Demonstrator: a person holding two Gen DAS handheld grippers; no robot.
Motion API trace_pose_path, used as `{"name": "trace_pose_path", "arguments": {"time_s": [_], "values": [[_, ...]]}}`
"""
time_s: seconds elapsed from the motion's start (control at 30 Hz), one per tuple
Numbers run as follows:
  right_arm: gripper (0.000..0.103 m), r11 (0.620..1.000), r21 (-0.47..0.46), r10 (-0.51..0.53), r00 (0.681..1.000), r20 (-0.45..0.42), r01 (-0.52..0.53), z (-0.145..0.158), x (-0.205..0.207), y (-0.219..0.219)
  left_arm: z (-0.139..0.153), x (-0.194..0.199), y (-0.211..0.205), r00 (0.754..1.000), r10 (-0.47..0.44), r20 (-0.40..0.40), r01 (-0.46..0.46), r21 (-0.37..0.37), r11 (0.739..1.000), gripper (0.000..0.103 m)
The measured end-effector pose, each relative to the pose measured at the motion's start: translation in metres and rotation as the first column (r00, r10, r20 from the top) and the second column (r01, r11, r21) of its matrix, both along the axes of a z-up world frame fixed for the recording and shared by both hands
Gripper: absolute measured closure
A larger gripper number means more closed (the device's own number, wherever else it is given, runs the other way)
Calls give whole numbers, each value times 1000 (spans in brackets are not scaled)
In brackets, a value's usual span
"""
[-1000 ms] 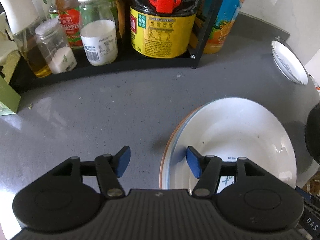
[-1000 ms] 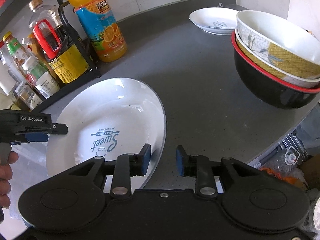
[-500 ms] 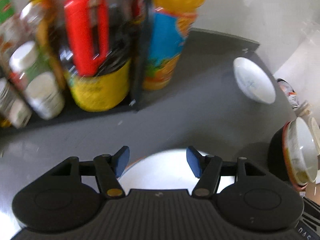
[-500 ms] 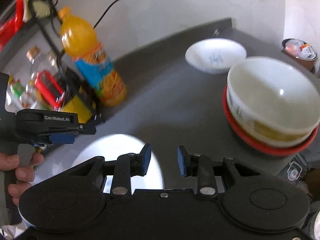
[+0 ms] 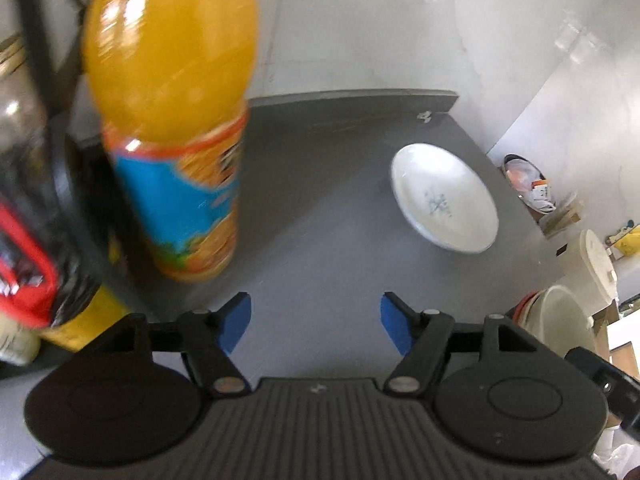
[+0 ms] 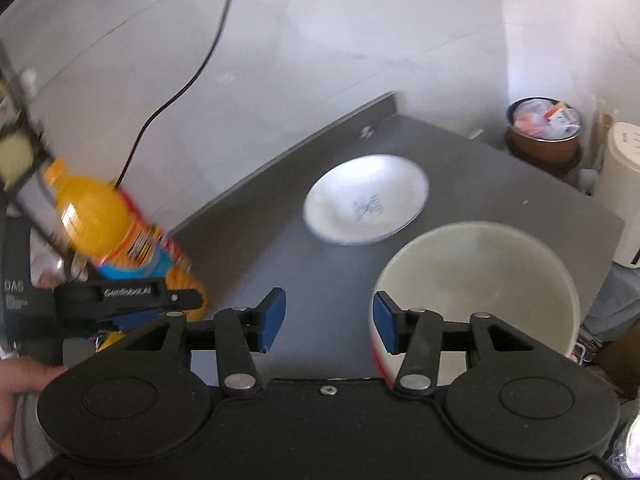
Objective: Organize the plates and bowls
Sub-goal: 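Move both grippers toward the small white 'BAKERY' plate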
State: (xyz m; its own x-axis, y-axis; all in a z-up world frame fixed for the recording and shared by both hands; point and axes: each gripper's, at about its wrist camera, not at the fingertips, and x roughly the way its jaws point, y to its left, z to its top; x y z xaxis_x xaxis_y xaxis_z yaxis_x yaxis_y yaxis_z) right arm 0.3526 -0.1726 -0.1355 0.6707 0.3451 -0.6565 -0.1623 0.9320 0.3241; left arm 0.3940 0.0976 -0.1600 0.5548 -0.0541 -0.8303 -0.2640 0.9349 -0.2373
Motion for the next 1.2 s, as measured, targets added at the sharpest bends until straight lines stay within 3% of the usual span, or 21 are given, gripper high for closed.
{"name": "trace_pose_path", "arguments": {"time_s": [0.13,0.43,0.53,0.83,1.2], "values": [[44,1000,3,-31,999,7,31,10,21,-25,3,22,-11,1000,-9,17,9,6,1000,23],[39,1000,5,-18,1000,11,18,20,83,-76,3,59,-39,999,49,1,-49,-5,999,23],[32,1000,-14,-5,1000,16,6,20,101,-88,3,73,-48,998,60,-7,-60,5,998,23],[32,999,-23,35,999,-21,-36,-1,155,-123,-14,118,-74,998,63,-29,-63,0,998,23],[32,993,-52,101,992,-73,-105,-28,206,-131,-37,155,-84,992,119,-48,-120,-17,993,23]]}}
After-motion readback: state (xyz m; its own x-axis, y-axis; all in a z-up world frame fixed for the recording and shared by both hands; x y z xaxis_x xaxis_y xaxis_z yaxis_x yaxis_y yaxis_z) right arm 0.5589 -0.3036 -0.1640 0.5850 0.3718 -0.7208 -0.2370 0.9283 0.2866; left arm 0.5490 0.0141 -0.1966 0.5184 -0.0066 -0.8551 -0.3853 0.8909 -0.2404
